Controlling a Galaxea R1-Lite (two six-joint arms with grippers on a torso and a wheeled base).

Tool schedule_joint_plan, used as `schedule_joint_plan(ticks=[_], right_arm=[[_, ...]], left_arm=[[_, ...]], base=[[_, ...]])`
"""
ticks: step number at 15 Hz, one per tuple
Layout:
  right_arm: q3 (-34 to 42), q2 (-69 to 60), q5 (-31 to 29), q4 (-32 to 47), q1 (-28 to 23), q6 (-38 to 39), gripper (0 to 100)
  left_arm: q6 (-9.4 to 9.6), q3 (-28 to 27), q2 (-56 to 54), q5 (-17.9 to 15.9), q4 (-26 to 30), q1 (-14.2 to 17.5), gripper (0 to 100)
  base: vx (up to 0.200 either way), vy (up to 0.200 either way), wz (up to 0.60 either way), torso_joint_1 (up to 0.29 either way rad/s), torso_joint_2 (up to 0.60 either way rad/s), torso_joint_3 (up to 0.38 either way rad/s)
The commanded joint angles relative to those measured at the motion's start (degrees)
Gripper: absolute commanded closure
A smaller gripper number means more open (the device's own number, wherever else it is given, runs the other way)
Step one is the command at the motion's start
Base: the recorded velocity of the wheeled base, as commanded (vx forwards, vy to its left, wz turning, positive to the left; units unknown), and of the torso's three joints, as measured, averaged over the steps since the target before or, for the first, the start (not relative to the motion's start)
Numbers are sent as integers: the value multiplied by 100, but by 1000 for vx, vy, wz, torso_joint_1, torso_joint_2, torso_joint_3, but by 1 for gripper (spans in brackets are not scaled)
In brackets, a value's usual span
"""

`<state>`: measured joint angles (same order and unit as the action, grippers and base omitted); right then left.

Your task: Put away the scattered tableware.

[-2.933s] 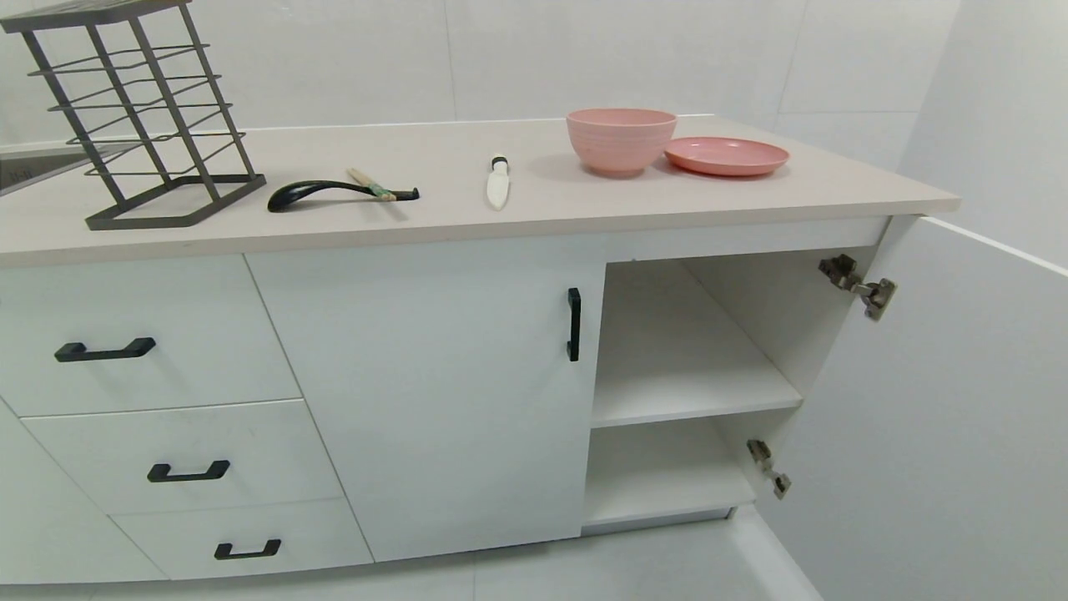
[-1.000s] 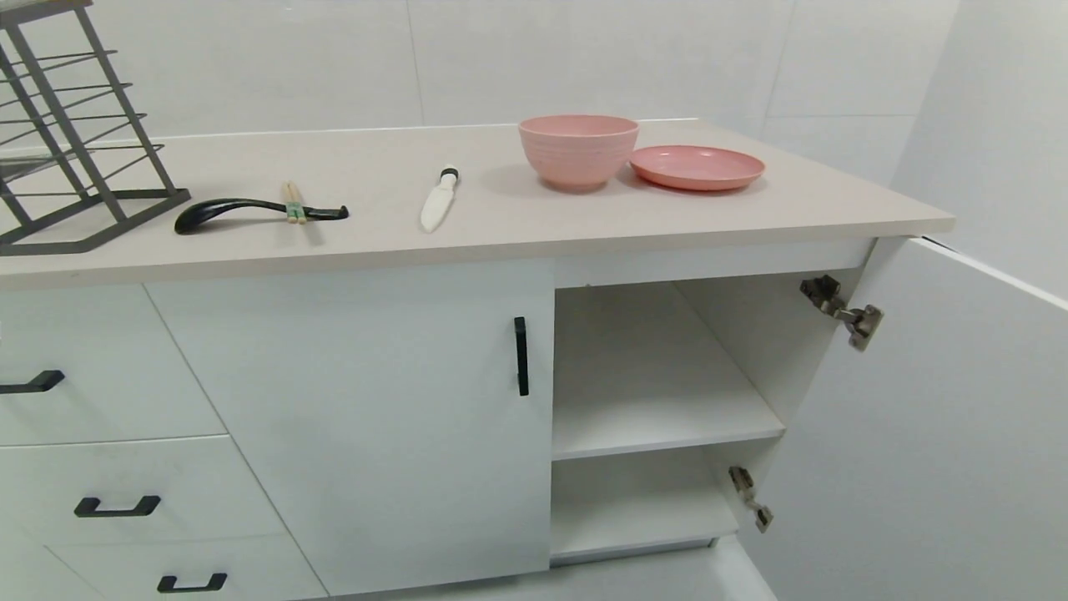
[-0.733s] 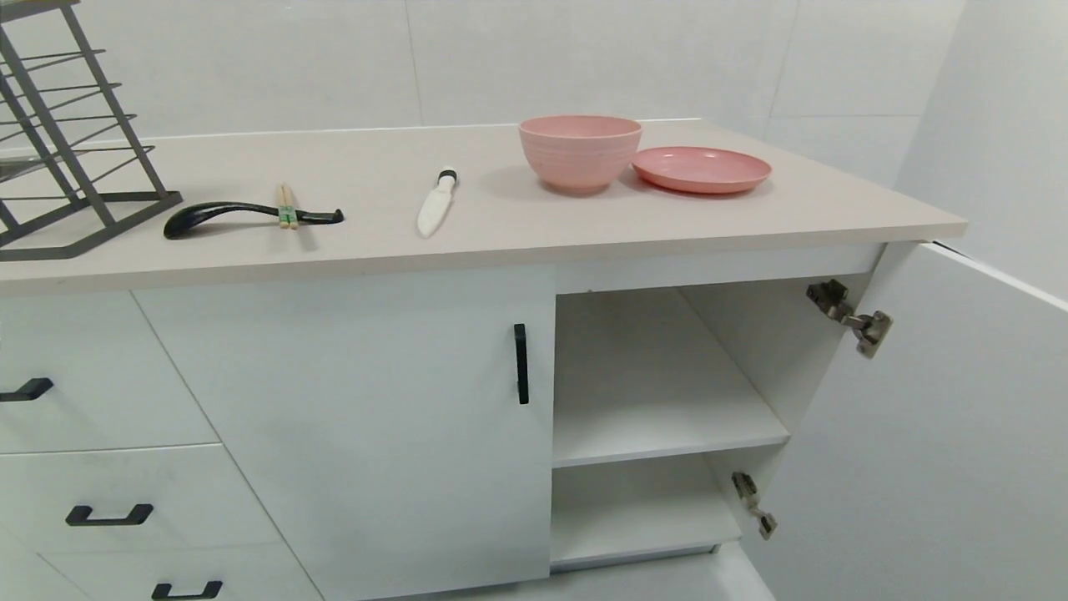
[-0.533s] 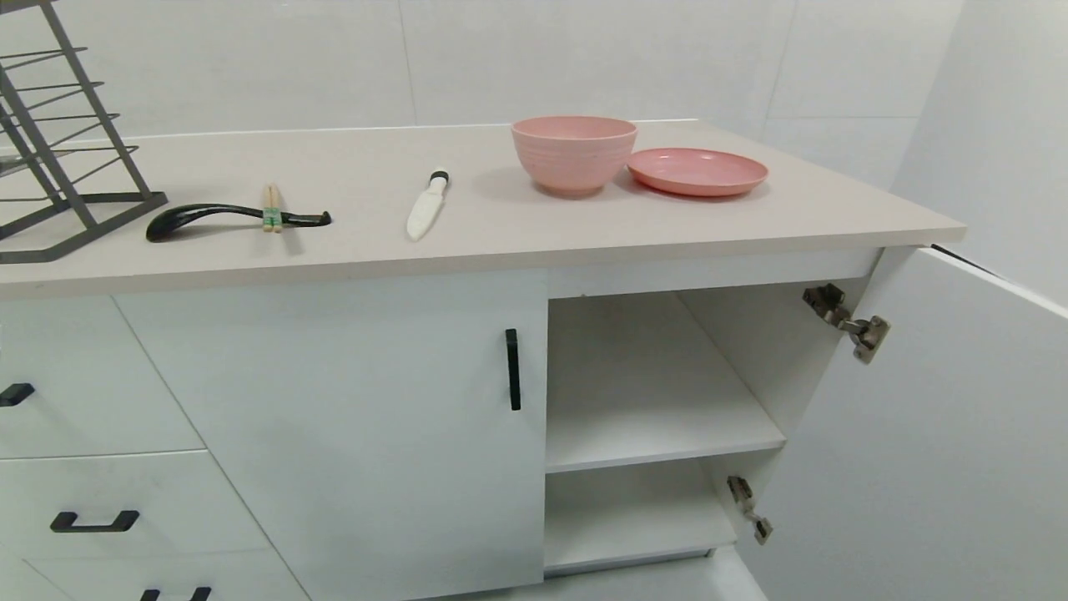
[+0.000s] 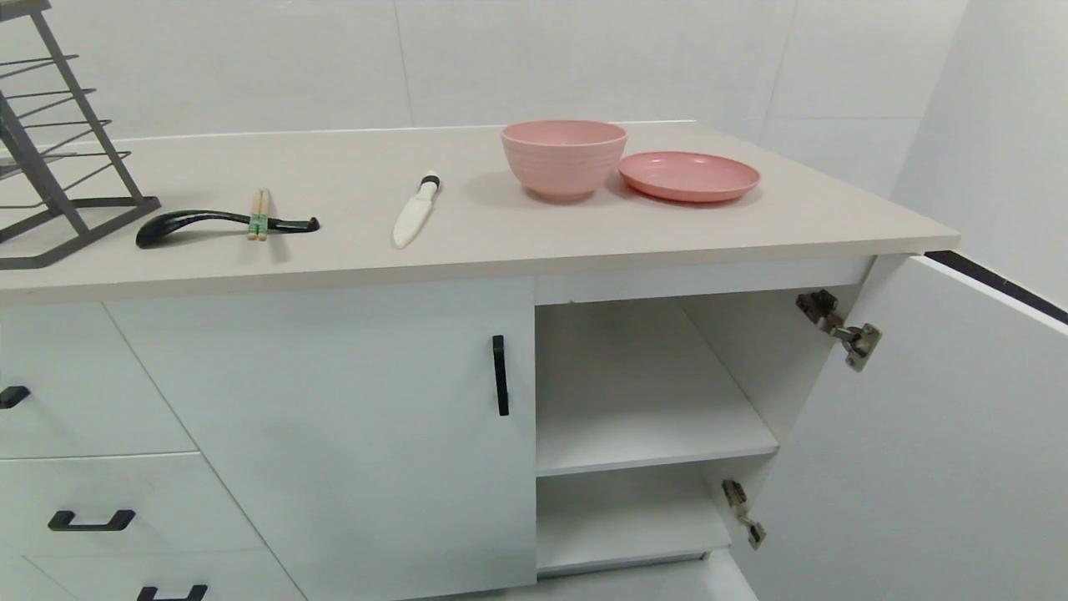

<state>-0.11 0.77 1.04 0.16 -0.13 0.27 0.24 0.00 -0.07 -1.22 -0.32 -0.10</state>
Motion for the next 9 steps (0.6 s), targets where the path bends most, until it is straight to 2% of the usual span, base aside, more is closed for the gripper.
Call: schedule_joint_plan(ticks=[1, 4, 9], right_arm=[[2, 11, 2, 11, 5, 8, 0], [-7, 11, 2, 11, 5, 0, 0], [2, 11, 2, 11, 5, 8, 0]], left_arm=[[2, 0, 7, -1, 5, 19, 0], [2, 0, 7, -1, 5, 10, 0], [2, 0, 7, -10, 5, 10, 0]], base=[[0, 0, 0, 237, -41, -110], [0, 0, 0, 258, -235, -191], [0, 0, 0, 211, -599, -202]])
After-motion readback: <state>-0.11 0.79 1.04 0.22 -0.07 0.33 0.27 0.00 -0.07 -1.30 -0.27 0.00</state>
